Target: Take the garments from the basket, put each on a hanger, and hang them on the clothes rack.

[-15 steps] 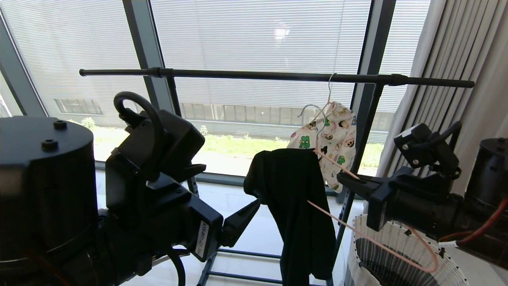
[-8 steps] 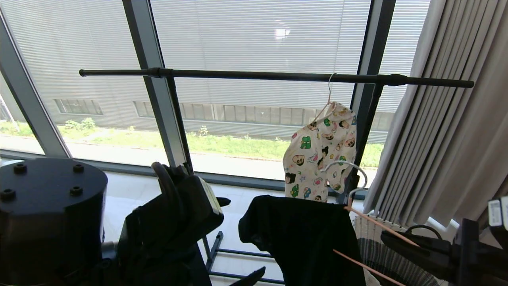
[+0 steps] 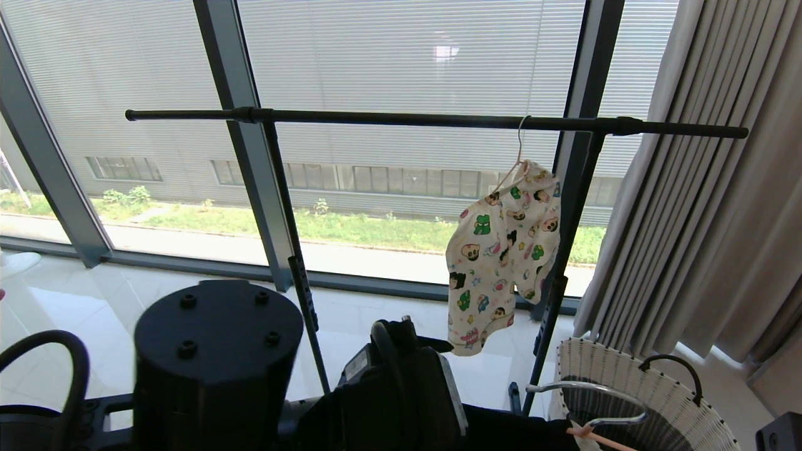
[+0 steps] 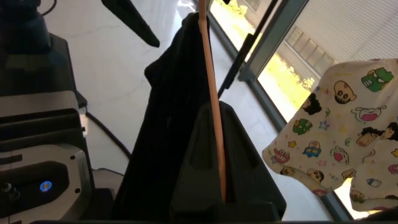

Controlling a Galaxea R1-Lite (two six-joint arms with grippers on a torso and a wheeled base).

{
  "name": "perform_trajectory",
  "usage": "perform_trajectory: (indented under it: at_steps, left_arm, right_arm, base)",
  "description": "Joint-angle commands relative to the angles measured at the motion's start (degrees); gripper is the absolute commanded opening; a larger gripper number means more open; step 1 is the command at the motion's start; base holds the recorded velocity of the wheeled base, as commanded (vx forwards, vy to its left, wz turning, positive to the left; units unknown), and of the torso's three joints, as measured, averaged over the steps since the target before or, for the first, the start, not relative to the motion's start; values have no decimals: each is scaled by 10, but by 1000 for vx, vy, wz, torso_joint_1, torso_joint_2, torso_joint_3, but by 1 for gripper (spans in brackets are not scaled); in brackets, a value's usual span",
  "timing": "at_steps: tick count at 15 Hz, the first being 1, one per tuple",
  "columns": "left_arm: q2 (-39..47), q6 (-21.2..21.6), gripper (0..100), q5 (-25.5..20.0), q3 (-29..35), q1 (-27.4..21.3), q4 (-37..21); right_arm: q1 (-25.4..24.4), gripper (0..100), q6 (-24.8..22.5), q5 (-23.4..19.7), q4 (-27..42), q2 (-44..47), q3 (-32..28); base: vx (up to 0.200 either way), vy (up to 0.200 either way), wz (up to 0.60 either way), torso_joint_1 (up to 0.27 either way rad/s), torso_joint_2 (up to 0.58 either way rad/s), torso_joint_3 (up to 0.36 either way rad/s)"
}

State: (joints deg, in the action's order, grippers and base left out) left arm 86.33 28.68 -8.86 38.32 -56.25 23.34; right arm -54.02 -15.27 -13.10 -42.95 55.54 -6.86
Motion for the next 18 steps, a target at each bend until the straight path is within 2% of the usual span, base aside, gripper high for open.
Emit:
perform_trajectory:
  at_steps: [1, 7, 8, 16, 17, 18]
  left_arm:
    - [45, 1, 100, 1, 3, -13, 5]
    - [60, -1, 100, 1, 4, 1, 7]
    - [64, -1, 0, 1, 7, 3, 7]
    - [78, -2, 0, 2, 33, 11, 7]
    - [77, -2, 0, 2, 33, 11, 7]
    - [77, -2, 0, 2, 34, 11, 7]
  right_arm:
    - [-8, 0, -5, -1, 0, -2, 0]
    - [-44, 0, -15, 1, 0, 1, -2]
    - [-44, 0, -17, 1, 0, 0, -2]
    - [-51, 0, -32, 0, 0, 0, 3]
    - [-51, 100, -32, 1, 0, -1, 4]
    - [-51, 100, -33, 2, 0, -1, 4]
  base:
    - [0, 0, 0, 0, 0, 0]
    - [0, 0, 0, 0, 0, 0]
    - [0, 0, 0, 0, 0, 0]
    - [0, 0, 0, 0, 0, 0]
    - [0, 0, 0, 0, 0, 0]
    - [0, 0, 0, 0, 0, 0]
